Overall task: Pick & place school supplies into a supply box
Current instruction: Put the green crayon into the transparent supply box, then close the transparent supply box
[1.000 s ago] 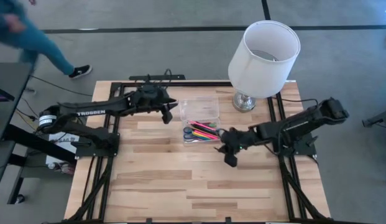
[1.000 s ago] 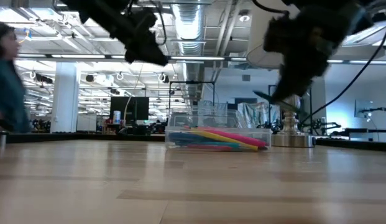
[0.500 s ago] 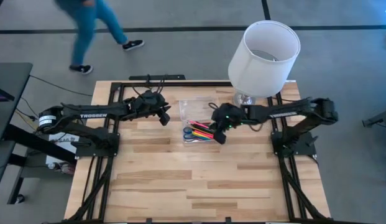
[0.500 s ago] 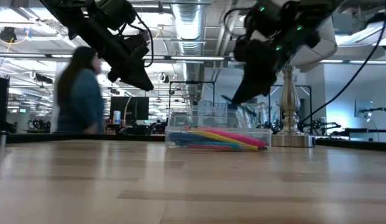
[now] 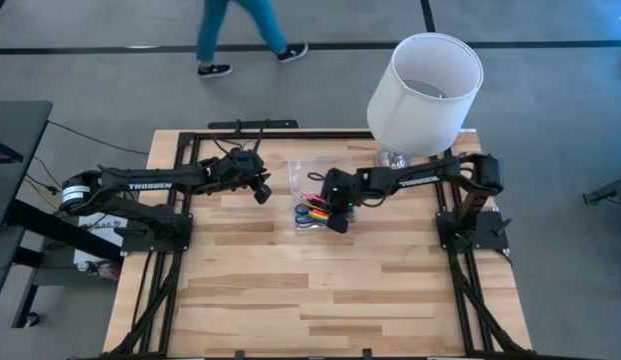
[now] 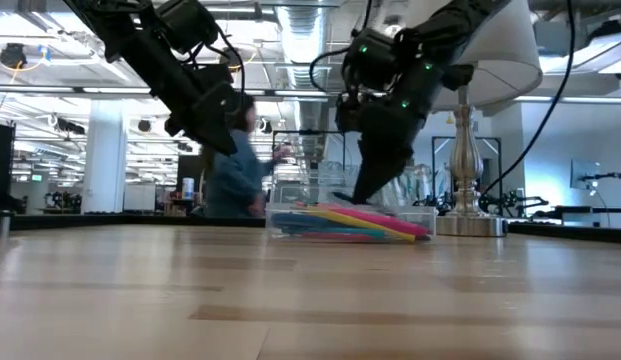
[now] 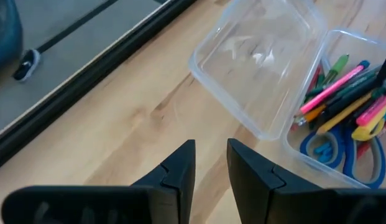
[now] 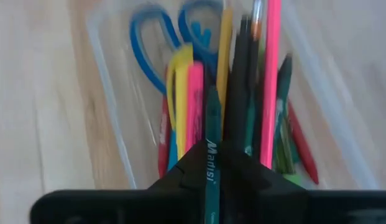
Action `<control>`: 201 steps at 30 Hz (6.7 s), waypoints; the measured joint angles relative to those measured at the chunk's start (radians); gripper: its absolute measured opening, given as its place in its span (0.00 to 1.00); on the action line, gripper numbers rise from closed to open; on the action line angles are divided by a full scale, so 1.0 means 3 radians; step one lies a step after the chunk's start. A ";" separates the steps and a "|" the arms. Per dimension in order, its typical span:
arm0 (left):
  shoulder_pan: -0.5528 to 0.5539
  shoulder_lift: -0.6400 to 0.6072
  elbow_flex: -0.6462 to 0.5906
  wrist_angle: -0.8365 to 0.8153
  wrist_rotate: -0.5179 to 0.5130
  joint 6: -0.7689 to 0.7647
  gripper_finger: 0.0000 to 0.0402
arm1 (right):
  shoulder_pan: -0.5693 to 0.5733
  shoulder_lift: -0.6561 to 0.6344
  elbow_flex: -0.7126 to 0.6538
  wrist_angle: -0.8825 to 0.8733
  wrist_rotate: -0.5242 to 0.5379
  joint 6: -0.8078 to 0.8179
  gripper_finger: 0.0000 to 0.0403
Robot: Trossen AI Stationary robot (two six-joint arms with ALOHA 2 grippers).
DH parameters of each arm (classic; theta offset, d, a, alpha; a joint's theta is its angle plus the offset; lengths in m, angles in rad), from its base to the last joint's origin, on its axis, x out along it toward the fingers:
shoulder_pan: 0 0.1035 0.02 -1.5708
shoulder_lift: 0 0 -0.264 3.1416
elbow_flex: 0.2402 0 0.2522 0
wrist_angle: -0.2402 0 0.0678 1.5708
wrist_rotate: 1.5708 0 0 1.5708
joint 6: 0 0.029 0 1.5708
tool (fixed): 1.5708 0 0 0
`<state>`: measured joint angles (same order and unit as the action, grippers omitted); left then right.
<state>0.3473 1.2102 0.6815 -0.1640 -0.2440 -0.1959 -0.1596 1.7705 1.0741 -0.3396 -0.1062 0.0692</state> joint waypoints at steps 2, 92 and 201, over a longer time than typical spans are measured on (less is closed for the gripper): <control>0.0000 0.0000 0.0000 -0.0019 -0.0004 0.0000 0.21 | 0.0000 0.0073 0.0071 -0.0185 0.0000 0.0000 0.11; 0.0348 0.1816 0.0086 0.2337 0.1708 -0.0808 0.21 | 0.2237 -0.0455 0.0112 -0.2148 0.1920 0.5202 0.13; -0.0758 0.2047 0.0380 0.0718 0.2505 0.0046 0.21 | 0.0412 -0.0423 -0.0988 -0.0238 0.1417 0.2193 0.13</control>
<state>0.1200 1.8244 0.7956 0.0513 0.5076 -0.1822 -0.0360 1.6436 0.7776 -0.4109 0.3189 0.7272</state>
